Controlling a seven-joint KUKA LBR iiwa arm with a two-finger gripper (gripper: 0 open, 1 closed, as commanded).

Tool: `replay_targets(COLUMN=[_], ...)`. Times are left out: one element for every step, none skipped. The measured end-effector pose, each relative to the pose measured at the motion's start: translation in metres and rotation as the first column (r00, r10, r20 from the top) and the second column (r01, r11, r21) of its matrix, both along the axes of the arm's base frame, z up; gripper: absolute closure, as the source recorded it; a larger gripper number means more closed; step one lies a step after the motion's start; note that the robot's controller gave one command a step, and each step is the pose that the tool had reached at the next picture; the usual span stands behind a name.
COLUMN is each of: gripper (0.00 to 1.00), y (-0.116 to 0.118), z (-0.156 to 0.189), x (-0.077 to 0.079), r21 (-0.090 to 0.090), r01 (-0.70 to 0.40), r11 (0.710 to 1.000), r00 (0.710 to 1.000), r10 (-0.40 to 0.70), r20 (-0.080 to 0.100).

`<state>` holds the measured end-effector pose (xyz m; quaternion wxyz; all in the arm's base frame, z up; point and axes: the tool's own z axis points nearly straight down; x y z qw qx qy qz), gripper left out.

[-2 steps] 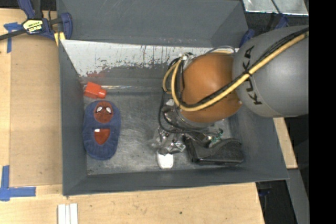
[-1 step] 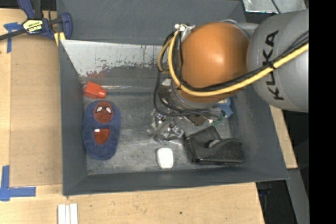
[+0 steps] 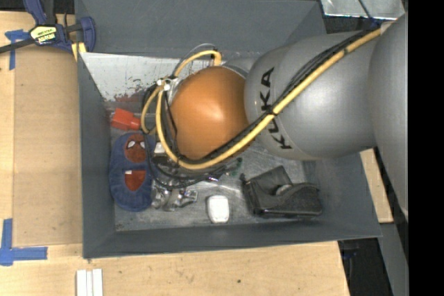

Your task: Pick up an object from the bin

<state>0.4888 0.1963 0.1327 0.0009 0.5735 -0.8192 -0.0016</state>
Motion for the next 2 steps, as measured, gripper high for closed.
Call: replay_targets(gripper=[1.0,1.0], y=[-0.042,-0.022], z=[0.011,0.014], x=[0.004,0.031], r21=[-0.002,0.003], r01=[0.215,0.552], r11=[0.977,0.834], r00=[0.977,0.834], r10=[-0.215,-0.552], r20=[0.003,0.006])
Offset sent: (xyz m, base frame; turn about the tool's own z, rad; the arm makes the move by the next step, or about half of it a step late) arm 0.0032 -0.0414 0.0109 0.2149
